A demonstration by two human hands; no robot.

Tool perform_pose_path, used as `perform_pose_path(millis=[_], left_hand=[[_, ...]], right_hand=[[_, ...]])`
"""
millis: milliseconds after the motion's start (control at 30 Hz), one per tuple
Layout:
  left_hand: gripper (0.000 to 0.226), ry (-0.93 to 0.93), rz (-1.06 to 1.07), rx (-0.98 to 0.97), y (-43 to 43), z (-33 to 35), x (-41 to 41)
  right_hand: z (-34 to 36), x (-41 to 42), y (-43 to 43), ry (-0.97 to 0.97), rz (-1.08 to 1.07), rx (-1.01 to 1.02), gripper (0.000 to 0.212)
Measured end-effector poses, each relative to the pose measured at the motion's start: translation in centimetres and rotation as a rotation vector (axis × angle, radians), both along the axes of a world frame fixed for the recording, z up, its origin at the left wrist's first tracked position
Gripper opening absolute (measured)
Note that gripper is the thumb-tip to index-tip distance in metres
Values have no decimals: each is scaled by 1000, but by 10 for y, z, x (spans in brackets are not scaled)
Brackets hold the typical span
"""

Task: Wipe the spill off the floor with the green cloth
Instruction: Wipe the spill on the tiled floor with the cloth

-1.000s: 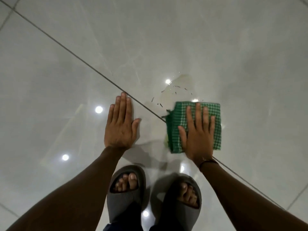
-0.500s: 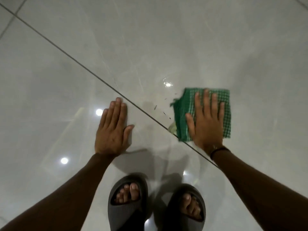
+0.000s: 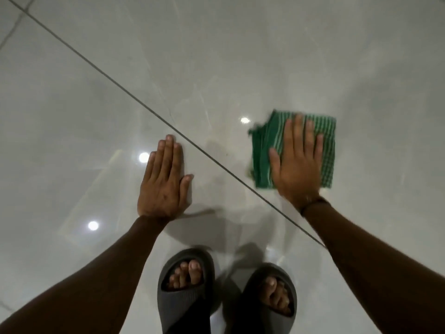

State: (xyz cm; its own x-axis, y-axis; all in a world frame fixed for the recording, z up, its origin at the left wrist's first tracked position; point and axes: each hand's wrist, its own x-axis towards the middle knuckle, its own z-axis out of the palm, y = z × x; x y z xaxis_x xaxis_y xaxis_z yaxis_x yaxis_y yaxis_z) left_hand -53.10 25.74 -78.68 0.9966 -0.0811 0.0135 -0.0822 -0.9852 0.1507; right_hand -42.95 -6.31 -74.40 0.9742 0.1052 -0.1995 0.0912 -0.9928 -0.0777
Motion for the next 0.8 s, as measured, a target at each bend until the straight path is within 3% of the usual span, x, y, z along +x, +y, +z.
perform_pose_path(millis=[100,233,300,400,467,533,667,733,800], left_hand=[[77,20,7,-17,-1,4,-2],[76,32,5,-18,-3,9,1],[76,33,15,-25,-4,8,1],[77,6,14,-27,-3,5,-1],[75,-11,13,-23,-7,6,0],[73,20,35,-50,-11,14,-1],[72,47,42,-30,-12,21,0],[72,64,30,-40,-11,22,0],[72,78,29,-42,-14,23,3]], right_hand=[[3,27,51,4,-42,18,80],[2,-47,57,67,420,80,79],[2,-79,22,101,456,47,79],[0,-46,-16,63,193,16,77],[-1,15,2,-28,-82,11,77],[6,59,42,-38,-154,43,79],[2,20,87,12,287,83,79],[-2,-40,57,24,503,76,79],[-6,-83,2,11,548,62,79]])
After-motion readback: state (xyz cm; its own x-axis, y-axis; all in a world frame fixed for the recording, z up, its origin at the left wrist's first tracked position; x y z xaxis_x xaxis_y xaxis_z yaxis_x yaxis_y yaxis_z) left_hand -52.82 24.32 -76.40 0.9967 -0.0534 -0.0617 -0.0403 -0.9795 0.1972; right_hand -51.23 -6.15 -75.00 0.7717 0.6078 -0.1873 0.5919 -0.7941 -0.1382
